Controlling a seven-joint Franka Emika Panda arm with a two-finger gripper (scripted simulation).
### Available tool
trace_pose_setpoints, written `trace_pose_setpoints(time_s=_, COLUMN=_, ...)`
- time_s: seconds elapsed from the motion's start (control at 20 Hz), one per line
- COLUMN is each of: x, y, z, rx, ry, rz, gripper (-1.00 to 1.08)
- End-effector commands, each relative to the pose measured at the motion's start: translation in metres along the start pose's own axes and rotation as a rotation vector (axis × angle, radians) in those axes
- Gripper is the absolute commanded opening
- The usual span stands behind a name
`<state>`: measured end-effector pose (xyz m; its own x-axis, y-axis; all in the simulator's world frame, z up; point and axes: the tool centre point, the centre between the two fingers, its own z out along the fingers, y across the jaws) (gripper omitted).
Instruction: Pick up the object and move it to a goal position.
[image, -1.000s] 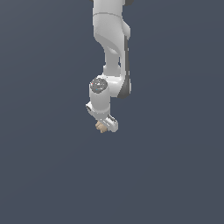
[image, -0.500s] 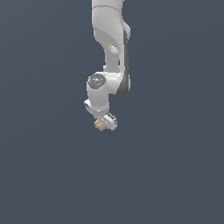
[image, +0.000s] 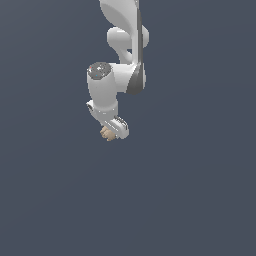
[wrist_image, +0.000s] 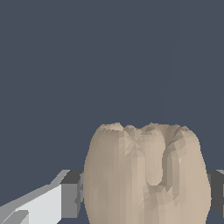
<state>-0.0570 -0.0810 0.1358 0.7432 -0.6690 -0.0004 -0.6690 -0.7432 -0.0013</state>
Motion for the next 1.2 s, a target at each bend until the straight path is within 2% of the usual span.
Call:
trace_pose_setpoints(time_s=0.0, x=0.005, y=0.007, z=-0.026, rx=0.000, ry=0.000, rz=0.001, gripper=-1.00)
trace_pose_setpoints(time_s=1.15, x=0.051, y=0.068, z=-0.268, rx=-0.001, ry=0.000, rz=0.002, gripper=-1.00)
